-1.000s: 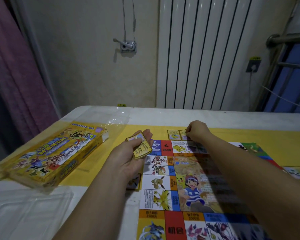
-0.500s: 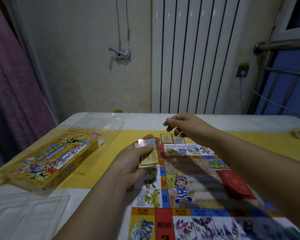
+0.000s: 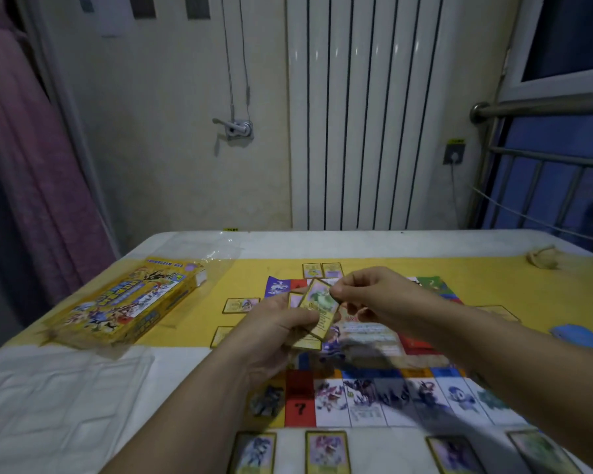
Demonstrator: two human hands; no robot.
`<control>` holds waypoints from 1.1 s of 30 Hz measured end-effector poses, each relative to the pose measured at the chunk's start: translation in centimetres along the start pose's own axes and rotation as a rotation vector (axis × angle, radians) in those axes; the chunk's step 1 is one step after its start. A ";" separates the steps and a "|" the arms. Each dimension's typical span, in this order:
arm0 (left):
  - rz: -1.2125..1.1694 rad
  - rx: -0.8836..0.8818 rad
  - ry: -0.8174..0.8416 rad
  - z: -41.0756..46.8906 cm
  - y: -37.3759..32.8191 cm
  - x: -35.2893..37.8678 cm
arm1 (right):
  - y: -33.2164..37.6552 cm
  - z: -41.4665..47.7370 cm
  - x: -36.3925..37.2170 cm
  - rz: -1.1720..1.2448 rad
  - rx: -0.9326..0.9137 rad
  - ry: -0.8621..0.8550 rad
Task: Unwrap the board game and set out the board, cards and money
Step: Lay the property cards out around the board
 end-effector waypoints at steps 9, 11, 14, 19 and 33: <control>0.099 -0.005 -0.049 -1.1 0.7 1.8 | -3.4 -4.5 -1.3 0.224 0.254 0.039; 0.062 -0.021 -0.025 -1.5 0.5 2.5 | -4.2 -5.5 -1.4 0.215 0.276 0.095; 0.211 -0.005 0.000 -1.2 0.7 3.3 | -4.7 -6.5 -2.0 0.142 0.250 0.151; 0.462 0.041 0.049 -0.7 0.4 4.5 | -4.8 -6.5 -3.2 0.107 0.140 0.090; -0.565 0.079 -0.313 7.3 -2.5 -1.9 | -4.3 8.4 -10.2 -0.018 -0.016 -0.471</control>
Point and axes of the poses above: each hand's wrist, its own z-axis towards the middle knuckle, its own x-axis out of the palm, y = z × x, the point moved 2 cm from there along z, towards the middle knuckle, and after that the axes turned 12 degrees about z, right-handed, at the moved point
